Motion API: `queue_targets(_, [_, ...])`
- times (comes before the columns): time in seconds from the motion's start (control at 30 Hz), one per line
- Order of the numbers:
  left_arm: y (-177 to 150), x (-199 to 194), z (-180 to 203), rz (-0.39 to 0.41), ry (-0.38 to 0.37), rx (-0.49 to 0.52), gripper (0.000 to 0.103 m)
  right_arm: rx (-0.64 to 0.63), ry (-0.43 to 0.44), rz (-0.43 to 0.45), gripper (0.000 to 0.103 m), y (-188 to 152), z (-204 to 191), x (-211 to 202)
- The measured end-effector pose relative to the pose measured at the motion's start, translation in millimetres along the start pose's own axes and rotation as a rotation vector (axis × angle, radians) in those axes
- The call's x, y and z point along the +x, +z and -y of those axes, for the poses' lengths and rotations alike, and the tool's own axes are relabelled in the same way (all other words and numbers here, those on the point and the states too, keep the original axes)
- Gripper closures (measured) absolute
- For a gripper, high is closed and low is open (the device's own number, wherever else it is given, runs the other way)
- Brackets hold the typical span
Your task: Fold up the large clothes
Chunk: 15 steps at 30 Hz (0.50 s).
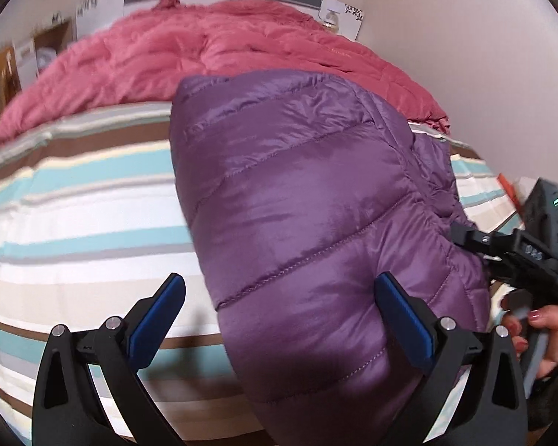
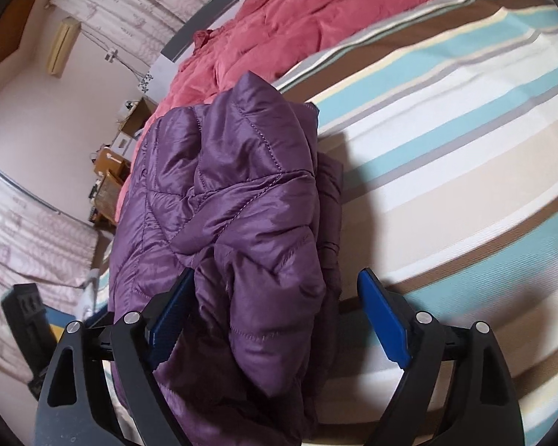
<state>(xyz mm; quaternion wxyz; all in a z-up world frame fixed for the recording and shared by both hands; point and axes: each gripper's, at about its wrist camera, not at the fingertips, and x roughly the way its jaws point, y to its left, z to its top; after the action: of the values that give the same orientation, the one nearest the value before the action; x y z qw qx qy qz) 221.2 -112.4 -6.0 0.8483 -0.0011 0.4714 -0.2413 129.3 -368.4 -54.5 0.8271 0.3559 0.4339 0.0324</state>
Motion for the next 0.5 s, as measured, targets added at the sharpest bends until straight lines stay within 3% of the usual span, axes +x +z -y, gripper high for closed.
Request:
queue_targets(0.2, [1.7,12.3,-4.5,-0.051,-0.059,-0.017,0.002,0.067,0.093,-0.074,0.017,6.5,8.9,20.7])
queue_targets(0.37, [0.5,23.7,-6.3,-0.084,-0.112,-0.048,0.002,0.052,0.121,-0.069,0.023,4.7,8.3,25.6])
queue_targets(0.5, [-1.6,26.1,-0.7,-0.072,-0.111,-0.038,0.006,0.036,0.134,-0.073,0.037,-0.2,5.9,26.0])
